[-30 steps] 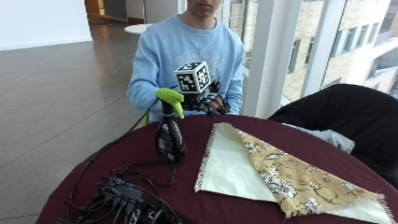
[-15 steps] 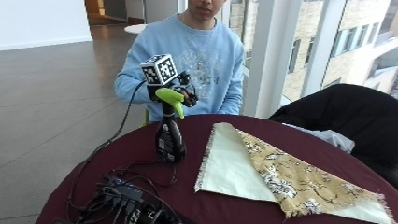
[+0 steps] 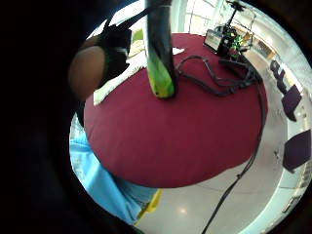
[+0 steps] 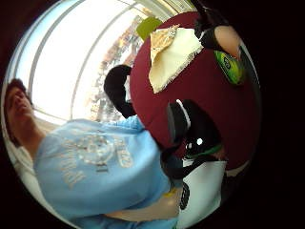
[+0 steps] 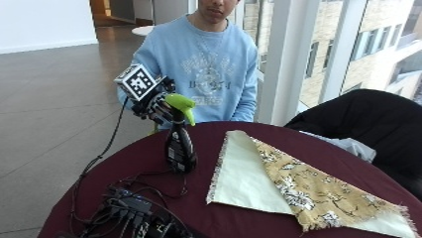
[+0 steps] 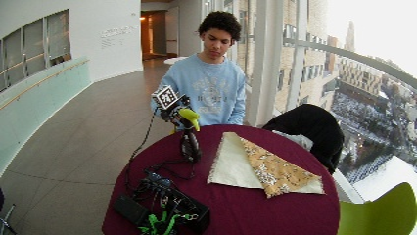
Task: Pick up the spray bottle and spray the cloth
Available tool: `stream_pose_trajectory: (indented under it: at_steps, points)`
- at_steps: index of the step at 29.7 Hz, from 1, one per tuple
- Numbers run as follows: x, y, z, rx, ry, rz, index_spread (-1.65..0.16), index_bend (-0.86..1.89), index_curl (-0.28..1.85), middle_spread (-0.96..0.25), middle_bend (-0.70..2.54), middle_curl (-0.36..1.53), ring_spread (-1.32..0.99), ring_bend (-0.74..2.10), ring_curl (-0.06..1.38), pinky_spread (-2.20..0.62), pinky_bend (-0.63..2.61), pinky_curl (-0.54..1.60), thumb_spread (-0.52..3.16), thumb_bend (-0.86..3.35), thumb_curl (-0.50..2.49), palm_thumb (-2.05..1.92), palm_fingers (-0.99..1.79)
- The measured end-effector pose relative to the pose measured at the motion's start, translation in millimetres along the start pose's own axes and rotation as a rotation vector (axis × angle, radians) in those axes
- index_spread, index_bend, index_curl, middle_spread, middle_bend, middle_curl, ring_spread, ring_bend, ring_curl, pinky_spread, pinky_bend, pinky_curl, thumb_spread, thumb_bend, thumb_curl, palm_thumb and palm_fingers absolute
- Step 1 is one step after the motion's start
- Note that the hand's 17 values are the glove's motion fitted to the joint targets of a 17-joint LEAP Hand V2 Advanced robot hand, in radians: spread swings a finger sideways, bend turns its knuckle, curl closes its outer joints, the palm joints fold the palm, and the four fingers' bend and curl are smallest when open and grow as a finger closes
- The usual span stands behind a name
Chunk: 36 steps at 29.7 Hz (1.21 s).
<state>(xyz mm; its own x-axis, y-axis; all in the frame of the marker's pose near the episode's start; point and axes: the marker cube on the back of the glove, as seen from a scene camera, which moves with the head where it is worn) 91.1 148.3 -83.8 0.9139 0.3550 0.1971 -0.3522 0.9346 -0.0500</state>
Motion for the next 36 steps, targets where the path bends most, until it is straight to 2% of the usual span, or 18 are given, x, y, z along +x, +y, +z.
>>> stream_pose_trajectory:
  at_steps: [6, 16, 24, 36]
  points:
    - [20.0, -8.2, -5.1, 0.006, -0.345, 0.064, -0.33, 0.17, 0.38, -0.05, 0.18, 0.36, -0.02, 0.19, 0.23, 0.19, 0.2, 0.32, 1.2, 0.02, 0.35, 0.71, 0.74]
    - [62.1, -23.8, -4.1, 0.118, -0.669, 0.149, -0.34, 0.15, 0.36, -0.04, 0.18, 0.35, -0.01, 0.21, 0.26, 0.19, 0.22, 0.34, 1.17, -0.02, 0.33, 0.7, 0.74]
    - [84.1, -61.5, 9.3, 0.117, -0.741, 0.224, -0.35, 0.13, 0.34, -0.04, 0.19, 0.36, -0.01, 0.23, 0.28, 0.18, 0.23, 0.35, 1.15, -0.02, 0.33, 0.7, 0.74]
    - [86.3, -109.2, 34.8, 0.065, -0.777, 0.196, -0.36, 0.11, 0.3, -0.05, 0.2, 0.38, -0.02, 0.26, 0.3, 0.17, 0.23, 0.36, 1.11, -0.01, 0.34, 0.74, 0.75]
